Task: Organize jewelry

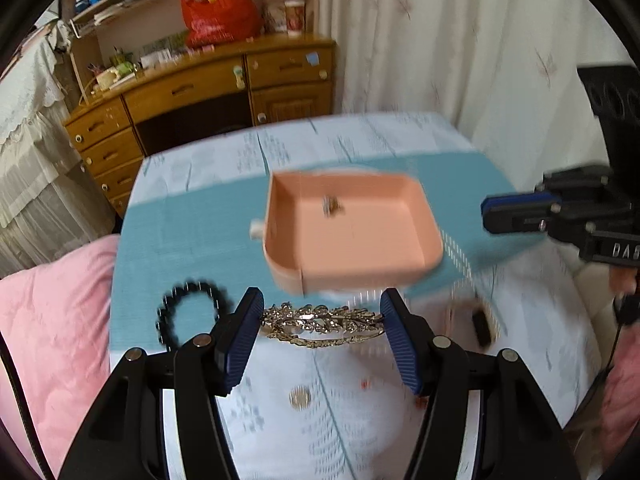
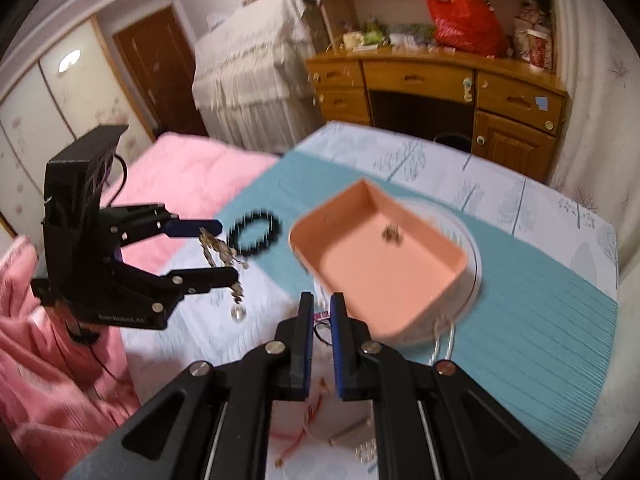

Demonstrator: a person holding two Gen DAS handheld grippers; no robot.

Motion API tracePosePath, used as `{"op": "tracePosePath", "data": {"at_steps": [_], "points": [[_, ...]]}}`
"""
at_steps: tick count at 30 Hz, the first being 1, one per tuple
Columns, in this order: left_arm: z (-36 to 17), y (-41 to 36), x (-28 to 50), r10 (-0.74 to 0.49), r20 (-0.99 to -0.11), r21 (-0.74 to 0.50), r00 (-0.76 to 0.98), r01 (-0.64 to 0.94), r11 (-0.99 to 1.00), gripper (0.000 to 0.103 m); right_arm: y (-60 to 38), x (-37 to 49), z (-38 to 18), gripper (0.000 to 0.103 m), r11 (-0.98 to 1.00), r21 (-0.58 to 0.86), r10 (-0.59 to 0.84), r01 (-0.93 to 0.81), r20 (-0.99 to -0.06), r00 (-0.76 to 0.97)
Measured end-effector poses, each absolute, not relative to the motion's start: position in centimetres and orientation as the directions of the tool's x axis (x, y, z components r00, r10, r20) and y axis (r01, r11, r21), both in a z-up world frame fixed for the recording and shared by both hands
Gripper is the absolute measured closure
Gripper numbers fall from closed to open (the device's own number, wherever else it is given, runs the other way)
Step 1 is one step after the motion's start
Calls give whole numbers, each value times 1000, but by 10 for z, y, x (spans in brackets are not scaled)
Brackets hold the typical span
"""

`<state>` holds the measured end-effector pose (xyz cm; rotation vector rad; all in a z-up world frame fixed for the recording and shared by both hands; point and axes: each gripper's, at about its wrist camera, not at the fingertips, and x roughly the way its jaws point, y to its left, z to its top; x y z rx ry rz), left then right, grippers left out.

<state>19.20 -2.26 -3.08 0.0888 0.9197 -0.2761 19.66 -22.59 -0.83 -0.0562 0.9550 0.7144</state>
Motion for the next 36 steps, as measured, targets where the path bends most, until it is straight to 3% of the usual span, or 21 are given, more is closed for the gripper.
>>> {"op": "tracePosePath", "data": {"at_steps": [15,16,18,20,22,29,36], "points": [[-59,-29,274,-390,-711,-293,585,258,921,44,-251,249,-27,94,763,493,646,-418,-607,463],[-63,-28,278,-402,-716,-320,571,244,916,42,-252,252,-30,94,756,515,655,-405,-603,456],[-68,-25,281,-415,-720,-351,556,224,909,24,-254,258,-39,92,728,573,686,-377,-594,421],[-68,-21,280,-420,-715,-364,559,215,906,23,-255,262,-46,81,721,605,692,-338,-602,398],[-63,-20,277,-407,-713,-346,571,218,912,22,-255,262,-48,65,742,589,669,-319,-621,410],[-46,-14,259,-393,-708,-321,586,230,919,17,-249,248,-40,64,814,501,580,-293,-675,457],[-32,-13,226,-378,-729,-286,571,248,926,17,-236,207,-20,62,917,315,399,-245,-733,551]]}}
